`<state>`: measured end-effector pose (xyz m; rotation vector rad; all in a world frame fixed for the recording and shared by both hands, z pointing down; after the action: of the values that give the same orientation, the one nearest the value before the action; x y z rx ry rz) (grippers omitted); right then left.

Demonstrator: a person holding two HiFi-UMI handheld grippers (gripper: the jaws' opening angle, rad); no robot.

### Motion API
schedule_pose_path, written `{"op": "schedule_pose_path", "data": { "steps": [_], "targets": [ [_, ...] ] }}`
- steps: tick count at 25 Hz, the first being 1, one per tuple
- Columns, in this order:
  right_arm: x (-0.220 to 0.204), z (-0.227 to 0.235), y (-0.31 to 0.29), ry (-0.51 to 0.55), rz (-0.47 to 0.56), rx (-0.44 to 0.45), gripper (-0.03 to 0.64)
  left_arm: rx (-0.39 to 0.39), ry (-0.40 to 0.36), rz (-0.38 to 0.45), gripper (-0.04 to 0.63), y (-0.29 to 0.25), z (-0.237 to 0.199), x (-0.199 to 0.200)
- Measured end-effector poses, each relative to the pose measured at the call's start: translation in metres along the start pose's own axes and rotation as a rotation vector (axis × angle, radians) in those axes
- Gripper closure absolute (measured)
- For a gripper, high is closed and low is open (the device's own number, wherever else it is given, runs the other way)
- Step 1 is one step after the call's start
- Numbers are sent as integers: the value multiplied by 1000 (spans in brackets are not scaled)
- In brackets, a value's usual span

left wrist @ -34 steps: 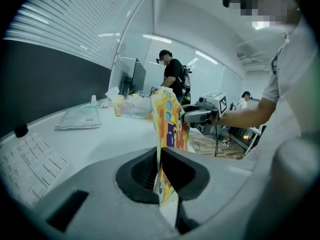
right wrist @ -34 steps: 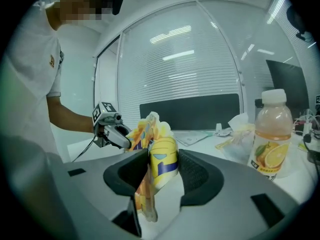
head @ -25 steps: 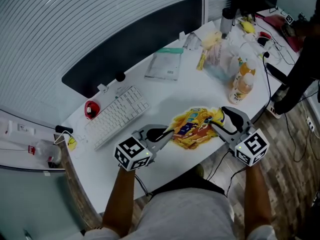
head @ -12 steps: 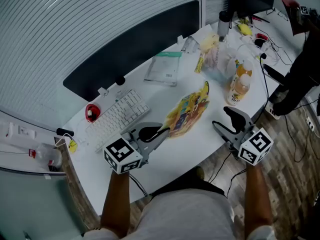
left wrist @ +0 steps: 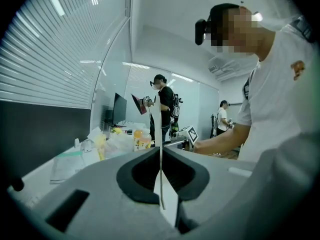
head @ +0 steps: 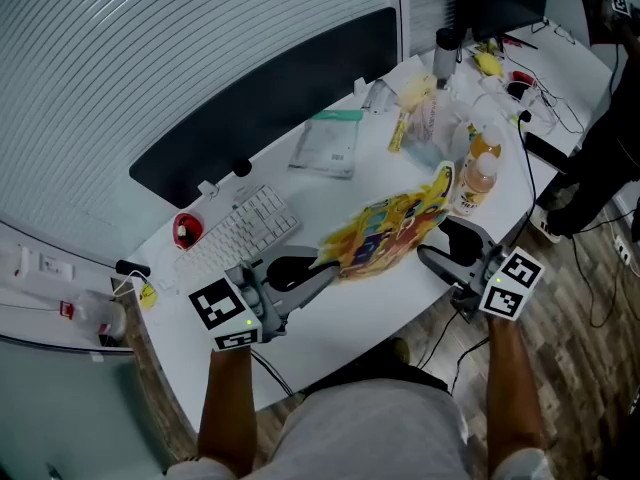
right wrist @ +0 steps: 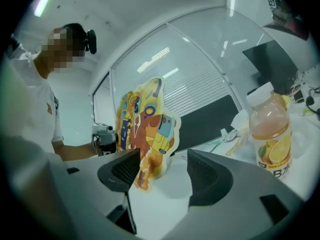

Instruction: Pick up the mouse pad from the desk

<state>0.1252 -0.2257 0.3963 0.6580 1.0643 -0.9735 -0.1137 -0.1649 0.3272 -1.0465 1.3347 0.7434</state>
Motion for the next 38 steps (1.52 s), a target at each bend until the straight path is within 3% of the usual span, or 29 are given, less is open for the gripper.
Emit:
{"op": "schedule_pose_path", "data": {
  "steps": [8, 10, 13, 16, 20, 26, 38],
  "targets": [
    [12, -13, -10, -99, 81, 159, 369, -40, 91, 83, 572, -3, -2, 4],
    [15, -15, -7, -90, 99, 154, 424, -20, 122, 95, 572, -3, -6, 3],
    [20, -19, -2, -53, 103, 133, 528, 23, 160, 99, 572, -4, -11, 1],
    [24, -26, 1, 2, 90, 100, 569, 78, 191, 98, 572, -7, -16, -1],
    [32, -33, 4, 77, 80, 20, 583, 168, 208, 122, 572, -13, -20, -2],
    [42, -40, 2, 180, 40, -131, 592, 319, 161, 145, 572, -22, -19, 0],
    [49, -54, 1, 254, 43, -245, 597, 412, 140, 204, 572, -23, -9, 0]
  ]
}}
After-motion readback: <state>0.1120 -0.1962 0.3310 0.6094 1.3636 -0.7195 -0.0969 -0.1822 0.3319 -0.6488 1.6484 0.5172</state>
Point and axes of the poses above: the fingertips, and each gripper's own axes: y backward along the fingers, z to its right, x out of its top, the point moved 6 cm from there along y, backward along the fingers, and after that the axes turned 2 degrees about -y, right-handed, at the moved point
